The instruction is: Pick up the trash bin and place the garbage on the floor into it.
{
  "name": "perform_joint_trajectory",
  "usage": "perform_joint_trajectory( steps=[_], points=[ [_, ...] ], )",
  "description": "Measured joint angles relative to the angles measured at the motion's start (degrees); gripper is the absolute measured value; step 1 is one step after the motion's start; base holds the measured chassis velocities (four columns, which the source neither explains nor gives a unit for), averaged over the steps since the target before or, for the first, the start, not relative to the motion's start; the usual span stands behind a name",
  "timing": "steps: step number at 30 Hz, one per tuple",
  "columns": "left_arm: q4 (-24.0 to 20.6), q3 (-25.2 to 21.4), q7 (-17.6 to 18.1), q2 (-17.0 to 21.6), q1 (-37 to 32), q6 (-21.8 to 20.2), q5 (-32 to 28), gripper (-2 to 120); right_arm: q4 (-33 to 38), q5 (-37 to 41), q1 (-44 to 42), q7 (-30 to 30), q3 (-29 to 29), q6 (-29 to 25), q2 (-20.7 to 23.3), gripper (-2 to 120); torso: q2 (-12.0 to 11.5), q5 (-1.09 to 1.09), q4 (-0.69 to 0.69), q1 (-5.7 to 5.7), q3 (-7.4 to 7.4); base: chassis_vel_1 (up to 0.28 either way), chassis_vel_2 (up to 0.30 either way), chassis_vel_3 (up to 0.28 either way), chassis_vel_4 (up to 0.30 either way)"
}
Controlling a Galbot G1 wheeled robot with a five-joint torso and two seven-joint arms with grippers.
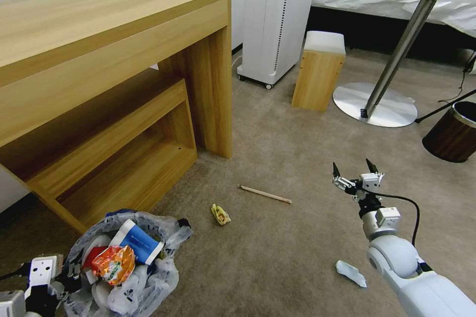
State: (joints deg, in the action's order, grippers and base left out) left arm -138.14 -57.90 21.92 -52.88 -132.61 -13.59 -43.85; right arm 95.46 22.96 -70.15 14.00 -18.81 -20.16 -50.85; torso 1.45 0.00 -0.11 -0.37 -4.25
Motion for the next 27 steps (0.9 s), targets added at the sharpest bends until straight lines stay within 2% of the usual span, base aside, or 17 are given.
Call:
perform_joint_trajectory(
  steps=[8,27],
  points=[
    [-0.41,1.28,-0.2,0.75,-0.36,-0.24,0.68,0,0.73,0.23,-1.53,-1.34,-0.72,-2.12,0.15,100,0.0,0.0,-0.02,0.0,0.0,0.0,0.0,0.0,0.0],
    [0.98,3.46,-0.52,0.85,-0.75,0.05,2.98,0,0.63,-0.38,-1.68,-2.32,1.11,-2.3,-0.35,100,0.0,0.01,-0.02,0.0,0.0,0.0,0.0,0.0,0.0]
  ],
)
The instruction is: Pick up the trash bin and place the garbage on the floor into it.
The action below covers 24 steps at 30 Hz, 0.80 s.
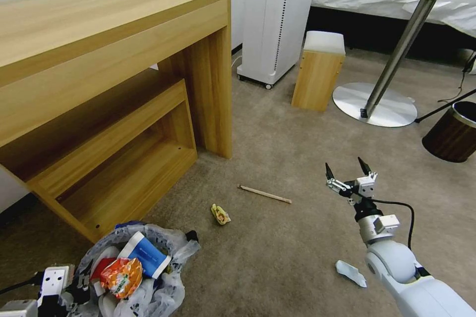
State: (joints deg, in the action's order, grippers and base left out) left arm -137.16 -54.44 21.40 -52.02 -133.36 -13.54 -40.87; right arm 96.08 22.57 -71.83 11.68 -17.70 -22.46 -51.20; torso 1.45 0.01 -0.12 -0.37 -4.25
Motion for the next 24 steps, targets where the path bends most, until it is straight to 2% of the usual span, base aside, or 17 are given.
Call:
perform_joint_trajectory(
  steps=[7,14,24],
  points=[
    [0.16,-0.01,-0.21,-0.02,-0.29,0.02,0.51,0,-0.24,-0.44,-0.38,-0.11,0.44,-0.08,-0.33,100,0.0,-0.01,0.0,0.0,0.0,0.042,0.057,-0.055,-0.05],
    [-0.34,0.95,-1.92,0.02,-0.47,-0.58,-0.18,0,-0.35,-1.04,-0.5,-0.93,1.54,-0.39,-0.62,100,0.0,-0.02,0.01,0.0,0.0,0.068,0.077,-0.068,-0.082],
    [0.15,1.42,-2.06,0.37,-0.18,-0.57,-0.17,0,-1.26,-0.79,0.21,-2.09,2.89,-2.11,-0.74,100,0.0,-0.01,0.01,0.01,0.0,0.025,0.031,-0.03,-0.03]
  ],
)
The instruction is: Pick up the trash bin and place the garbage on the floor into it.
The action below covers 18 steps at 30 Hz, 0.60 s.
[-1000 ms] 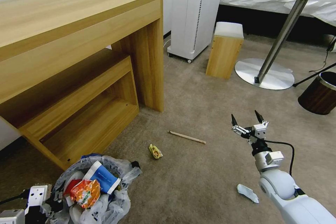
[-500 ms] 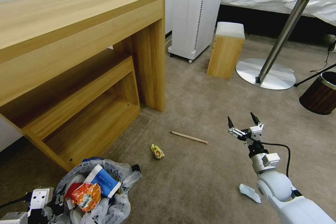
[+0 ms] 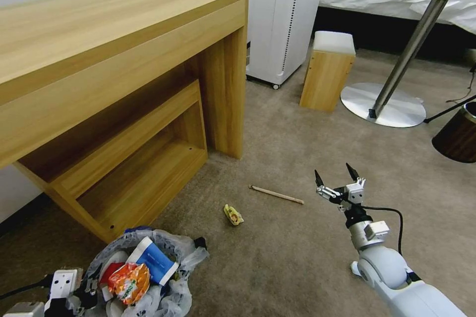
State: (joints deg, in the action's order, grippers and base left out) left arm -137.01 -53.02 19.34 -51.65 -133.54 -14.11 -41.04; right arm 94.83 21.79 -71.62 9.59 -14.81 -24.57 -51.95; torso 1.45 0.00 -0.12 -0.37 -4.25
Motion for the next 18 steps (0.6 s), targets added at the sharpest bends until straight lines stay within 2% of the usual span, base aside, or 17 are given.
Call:
perform_joint_trajectory(
  steps=[10,18],
  points=[
    [0.29,0.43,0.24,-0.09,0.06,-0.02,0.12,0,-1.1,0.34,1.91,-0.87,1.89,-0.37,0.11,100,0.0,0.01,-0.01,0.0,0.0,0.0,0.0,0.0,0.0],
    [-1.57,0.22,-0.72,0.99,-0.27,-0.73,-4.02,0,-1.75,1.0,3.0,-1.39,2.91,-0.25,0.03,100,0.0,0.0,-0.01,0.0,0.0,0.033,0.031,-0.031,-0.029]
  ],
)
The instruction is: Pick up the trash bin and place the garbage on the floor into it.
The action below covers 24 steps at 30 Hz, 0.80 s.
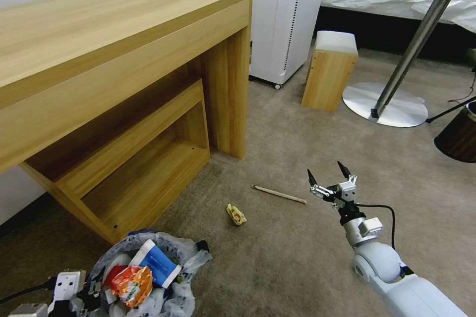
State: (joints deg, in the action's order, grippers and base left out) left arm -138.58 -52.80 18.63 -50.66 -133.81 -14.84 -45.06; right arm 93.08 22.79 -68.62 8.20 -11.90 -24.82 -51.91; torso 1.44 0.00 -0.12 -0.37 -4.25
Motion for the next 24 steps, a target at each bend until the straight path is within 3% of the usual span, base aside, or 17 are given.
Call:
perform_joint_trajectory(
  steps=[5,15,24],
  points=[
    [-1.02,-0.57,0.0,1.05,-0.26,-0.39,-1.77,0,0.04,-0.47,-0.26,-0.41,0.13,-0.11,-0.16,100,0.0,0.0,0.0,0.0,0.0,0.087,0.079,-0.085,-0.083],
    [-0.36,2.13,-0.81,-0.88,-0.53,0.01,1.86,0,0.68,-1.63,-0.98,-0.1,0.03,-0.56,0.02,100,0.0,0.0,0.0,0.0,0.0,0.053,0.059,-0.063,-0.059],
    [-0.3,1.76,-0.81,-0.46,-1.04,0.24,2.14,0,0.86,-0.79,-1.1,-0.35,0.13,-0.5,0.36,100,0.0,0.0,0.0,0.0,0.0,0.0,0.0,0.0,0.0]
  ],
)
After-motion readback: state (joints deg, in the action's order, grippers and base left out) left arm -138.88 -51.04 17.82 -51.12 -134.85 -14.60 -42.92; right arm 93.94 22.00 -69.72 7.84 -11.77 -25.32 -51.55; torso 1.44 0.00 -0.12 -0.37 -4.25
